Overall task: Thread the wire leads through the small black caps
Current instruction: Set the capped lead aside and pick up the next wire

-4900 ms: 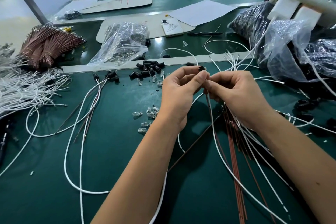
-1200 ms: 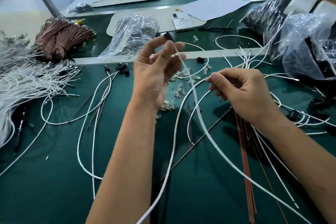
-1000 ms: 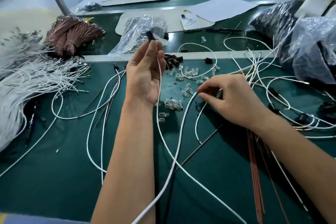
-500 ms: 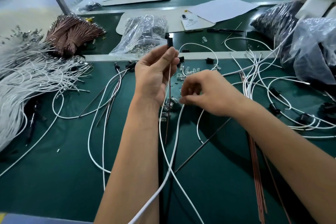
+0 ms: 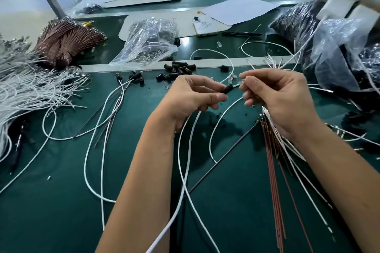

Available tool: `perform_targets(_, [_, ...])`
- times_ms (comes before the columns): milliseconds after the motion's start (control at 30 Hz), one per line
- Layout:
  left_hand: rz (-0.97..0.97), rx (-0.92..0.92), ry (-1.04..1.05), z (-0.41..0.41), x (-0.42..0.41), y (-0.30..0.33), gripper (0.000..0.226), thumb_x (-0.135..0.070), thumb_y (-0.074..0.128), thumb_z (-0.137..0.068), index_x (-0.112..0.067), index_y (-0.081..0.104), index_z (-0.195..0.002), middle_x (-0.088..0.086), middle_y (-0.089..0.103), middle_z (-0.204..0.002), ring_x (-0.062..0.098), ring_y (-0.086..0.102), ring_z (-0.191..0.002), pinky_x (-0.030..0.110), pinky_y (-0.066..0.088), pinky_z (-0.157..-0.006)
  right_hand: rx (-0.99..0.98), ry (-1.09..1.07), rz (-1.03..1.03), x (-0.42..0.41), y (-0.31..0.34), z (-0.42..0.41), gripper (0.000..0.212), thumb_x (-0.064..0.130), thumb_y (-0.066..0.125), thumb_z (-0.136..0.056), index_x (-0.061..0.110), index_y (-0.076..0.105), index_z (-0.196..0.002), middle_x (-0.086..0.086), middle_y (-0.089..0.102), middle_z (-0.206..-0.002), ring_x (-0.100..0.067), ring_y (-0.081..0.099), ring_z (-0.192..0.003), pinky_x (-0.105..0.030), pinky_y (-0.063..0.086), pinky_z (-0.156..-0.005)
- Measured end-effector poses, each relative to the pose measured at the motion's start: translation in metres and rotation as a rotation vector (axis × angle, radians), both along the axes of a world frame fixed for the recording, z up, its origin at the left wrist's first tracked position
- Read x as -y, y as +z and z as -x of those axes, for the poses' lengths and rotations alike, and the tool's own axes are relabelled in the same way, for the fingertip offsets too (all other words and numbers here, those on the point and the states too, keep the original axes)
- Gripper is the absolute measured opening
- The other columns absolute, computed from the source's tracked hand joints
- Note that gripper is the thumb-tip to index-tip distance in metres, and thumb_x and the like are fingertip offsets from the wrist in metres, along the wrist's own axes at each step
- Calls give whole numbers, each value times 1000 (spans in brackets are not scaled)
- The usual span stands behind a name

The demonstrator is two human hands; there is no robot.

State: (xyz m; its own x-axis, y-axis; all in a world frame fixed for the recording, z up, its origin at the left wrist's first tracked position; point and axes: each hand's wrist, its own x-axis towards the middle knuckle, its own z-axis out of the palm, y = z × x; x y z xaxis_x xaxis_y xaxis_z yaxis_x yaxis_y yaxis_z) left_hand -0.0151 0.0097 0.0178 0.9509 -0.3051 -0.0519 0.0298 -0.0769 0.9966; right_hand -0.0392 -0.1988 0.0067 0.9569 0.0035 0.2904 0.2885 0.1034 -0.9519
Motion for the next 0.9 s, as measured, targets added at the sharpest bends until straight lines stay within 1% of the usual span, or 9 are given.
perform_targets(67, [0, 1, -28, 0, 1, -1, 17, 0, 81, -79, -15, 79, -87, 13, 78, -86, 14, 65, -61, 17, 45, -55, 16, -10, 44, 1, -1, 1, 11, 9, 72, -93, 4, 76, -102, -9, 75, -80, -19, 69, -66, -25, 59, -60])
perform_targets(133, [1, 1, -43, 0, 3, -1, 18, 2, 79, -80, -15, 79, -88, 12, 78, -86, 13, 65, -60, 17, 45, -55, 41, -26, 93, 1, -1, 1, 8, 3, 72, -94, 6, 76, -100, -11, 75, -80, -20, 69, -65, -26, 59, -59])
perform_targets(267, [16, 3, -47, -1, 4, -2, 19, 1, 79, -80, -16, 81, -87, 12, 78, -86, 11, 64, -60, 16, 45, -56, 62, -44, 134, 1, -2, 0, 7, 3, 74, -92, 9, 77, -94, -15, 74, -78, -21, 69, -62, -26, 58, -57])
perform_targets(400, [27, 2, -55, -2, 4, -3, 20, 0, 79, -80, -19, 82, -85, 10, 78, -86, 12, 65, -62, 15, 46, -57, 82, -46, 166, 0, -3, -1, 6, 2, 75, -91, 7, 77, -95, -19, 72, -77, -22, 69, -61, -26, 58, -57])
perform_targets(533, [28, -6, -61, -2, 4, -4, 18, -1, 79, -79, -17, 81, -87, 10, 78, -85, 11, 64, -61, 15, 46, -57, 97, -51, 211, 1, -6, -3, 6, 4, 76, -91, 8, 78, -94, -17, 72, -72, -25, 68, -58, -28, 59, -57])
perform_targets(633, [10, 3, -37, -3, 5, -4, 18, 1, 79, -79, -13, 80, -90, 11, 77, -84, 11, 64, -60, 18, 46, -58, 103, -40, 253, 3, -8, -4, 3, 3, 76, -91, 4, 78, -93, -12, 72, -70, -22, 66, -55, -26, 56, -53])
perform_targets(767, [-16, 23, -20, -2, 8, -6, 18, 4, 78, -80, -7, 79, -94, 12, 77, -80, 12, 63, -59, 18, 45, -58, 104, -42, 325, 7, -10, -6, 4, 2, 76, -91, 6, 78, -91, -11, 72, -71, -22, 66, -54, -28, 55, -51])
perform_targets(900, [31, -2, -32, -2, 8, -6, 15, -3, 80, -79, -8, 80, -93, 16, 77, -85, 13, 62, -65, 18, 46, -62, 126, -58, 321, 7, -9, -6, 3, 3, 77, -91, 5, 78, -92, -9, 73, -70, -23, 66, -53, -27, 55, -51])
